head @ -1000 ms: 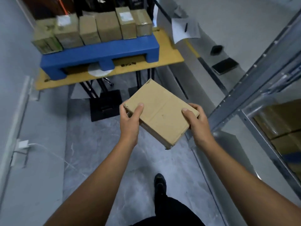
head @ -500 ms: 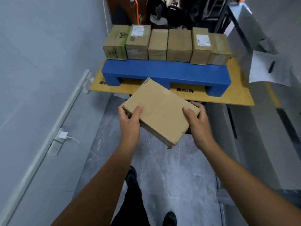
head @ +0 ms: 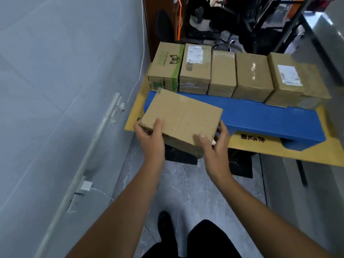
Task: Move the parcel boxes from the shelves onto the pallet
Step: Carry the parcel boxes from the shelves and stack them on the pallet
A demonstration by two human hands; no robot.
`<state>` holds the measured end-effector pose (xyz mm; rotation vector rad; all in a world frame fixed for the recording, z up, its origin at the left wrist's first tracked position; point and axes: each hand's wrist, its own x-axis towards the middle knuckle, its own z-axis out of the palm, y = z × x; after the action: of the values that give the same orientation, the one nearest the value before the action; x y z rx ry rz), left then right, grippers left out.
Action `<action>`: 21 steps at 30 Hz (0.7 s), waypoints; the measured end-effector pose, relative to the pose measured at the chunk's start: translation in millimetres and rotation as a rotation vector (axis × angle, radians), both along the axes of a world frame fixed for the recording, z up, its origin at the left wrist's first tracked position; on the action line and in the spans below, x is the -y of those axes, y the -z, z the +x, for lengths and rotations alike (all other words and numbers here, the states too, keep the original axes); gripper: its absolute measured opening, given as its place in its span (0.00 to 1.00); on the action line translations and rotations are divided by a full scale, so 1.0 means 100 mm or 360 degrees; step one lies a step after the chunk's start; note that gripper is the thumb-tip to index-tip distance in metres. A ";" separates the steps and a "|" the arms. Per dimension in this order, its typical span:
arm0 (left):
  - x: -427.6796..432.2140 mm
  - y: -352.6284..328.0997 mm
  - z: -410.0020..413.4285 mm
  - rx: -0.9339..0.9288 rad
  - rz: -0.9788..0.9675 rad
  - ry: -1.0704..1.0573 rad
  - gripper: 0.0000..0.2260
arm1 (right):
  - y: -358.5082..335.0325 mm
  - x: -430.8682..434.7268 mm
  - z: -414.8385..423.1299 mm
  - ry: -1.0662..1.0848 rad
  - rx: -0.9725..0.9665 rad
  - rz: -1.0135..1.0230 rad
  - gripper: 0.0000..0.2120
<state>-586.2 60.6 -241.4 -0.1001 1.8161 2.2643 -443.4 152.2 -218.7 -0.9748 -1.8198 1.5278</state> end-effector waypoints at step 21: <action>-0.52 0.46 -1.53 0.0055 -0.0435 0.0214 0.31 | 0.50 -1.07 -1.56 -0.0193 0.0119 -0.0219 0.38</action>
<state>-739.5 112.5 -287.6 -0.0617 2.0382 1.9041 -599.2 259.6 -268.8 -1.0138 -1.8758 1.7308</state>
